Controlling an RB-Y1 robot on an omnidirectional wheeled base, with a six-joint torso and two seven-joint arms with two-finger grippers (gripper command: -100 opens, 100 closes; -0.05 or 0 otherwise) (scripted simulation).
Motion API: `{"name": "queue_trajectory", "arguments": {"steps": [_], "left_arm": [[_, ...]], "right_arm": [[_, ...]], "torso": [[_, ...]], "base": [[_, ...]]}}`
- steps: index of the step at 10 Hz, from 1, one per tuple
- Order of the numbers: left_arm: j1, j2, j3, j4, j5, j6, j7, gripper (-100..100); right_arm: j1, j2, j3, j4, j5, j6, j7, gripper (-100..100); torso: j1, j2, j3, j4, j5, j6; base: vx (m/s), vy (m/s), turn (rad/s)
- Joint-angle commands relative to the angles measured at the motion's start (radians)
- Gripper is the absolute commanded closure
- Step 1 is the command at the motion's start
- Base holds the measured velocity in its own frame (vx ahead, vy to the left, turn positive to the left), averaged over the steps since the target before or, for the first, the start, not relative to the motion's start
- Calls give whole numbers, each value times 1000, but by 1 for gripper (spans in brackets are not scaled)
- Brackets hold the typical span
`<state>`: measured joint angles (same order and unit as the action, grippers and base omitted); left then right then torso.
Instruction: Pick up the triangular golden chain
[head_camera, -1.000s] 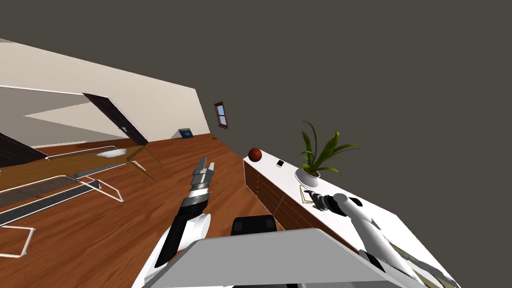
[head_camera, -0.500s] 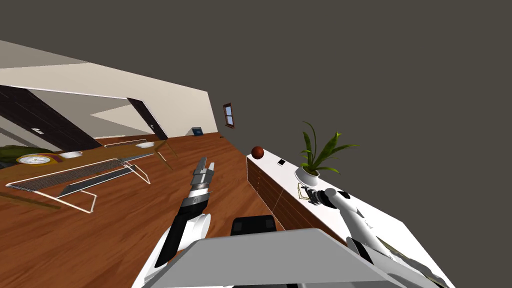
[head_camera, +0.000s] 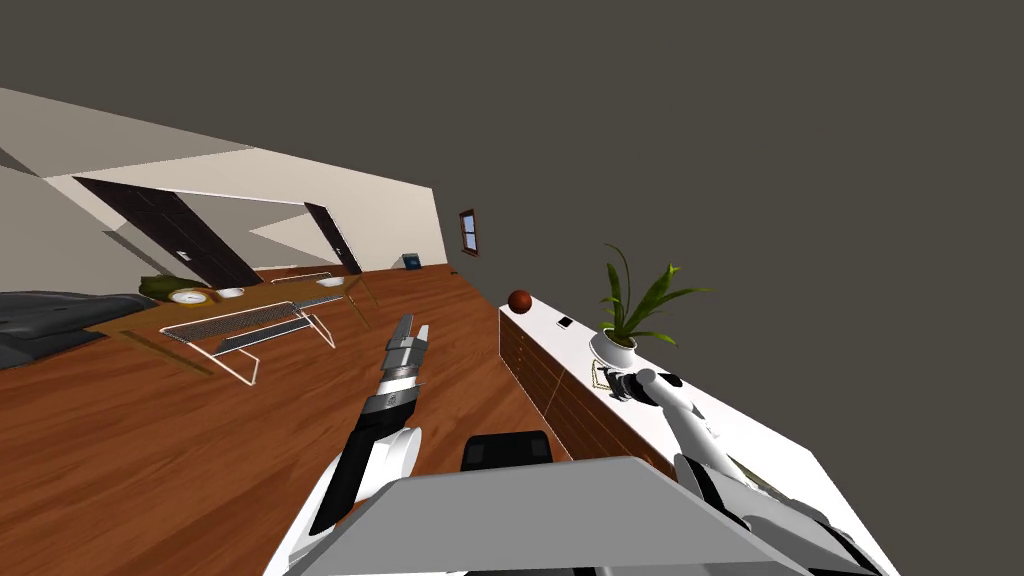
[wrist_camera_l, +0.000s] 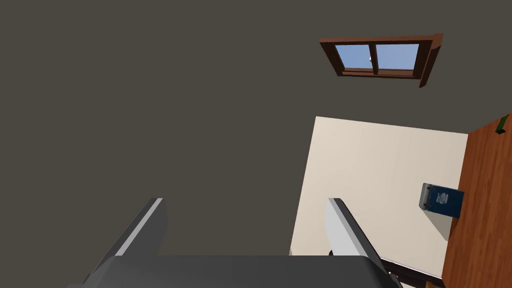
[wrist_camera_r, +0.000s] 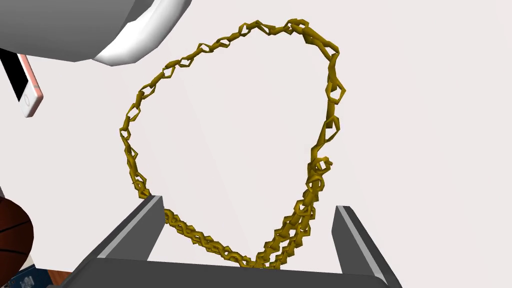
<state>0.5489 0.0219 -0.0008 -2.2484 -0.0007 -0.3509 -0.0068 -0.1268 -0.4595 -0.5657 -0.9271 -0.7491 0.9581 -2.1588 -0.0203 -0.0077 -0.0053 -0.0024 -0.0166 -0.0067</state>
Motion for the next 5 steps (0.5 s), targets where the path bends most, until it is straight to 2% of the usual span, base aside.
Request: {"name": "queue_trajectory", "arguments": {"steps": [1, 2, 3, 4, 5], "left_arm": [[0, 0, 0, 0, 0, 0, 0, 0], [0, 0, 0, 0, 0, 0, 0, 0], [0, 0, 0, 0, 0, 0, 0, 0], [0, 0, 0, 0, 0, 0, 0, 0], [0, 0, 0, 0, 0, 0, 0, 0]], "right_arm": [[-35, 11, 11, 18, 40, -30, -50, -100], [-35, 11, 11, 18, 40, -30, -65, -100], [-34, 11, 11, 21, 36, -30, -49, -100], [-34, 11, 11, 21, 37, -31, -53, 100], [-33, 11, 11, 22, 37, -31, -53, 100]], "torso": [[0, 0, 0, 0, 0, 0], [-1, 1, 0, 0, 0, -1], [0, 0, 0, 0, 0, 0], [1, -4, -2, -1, 0, 0], [2, -7, -4, -1, 1, 0]], "base": [[-151, -51, 210], [-128, -34, 139], [-43, -10, 13], [-11, -2, -7], [-10, 1, -17]]}}
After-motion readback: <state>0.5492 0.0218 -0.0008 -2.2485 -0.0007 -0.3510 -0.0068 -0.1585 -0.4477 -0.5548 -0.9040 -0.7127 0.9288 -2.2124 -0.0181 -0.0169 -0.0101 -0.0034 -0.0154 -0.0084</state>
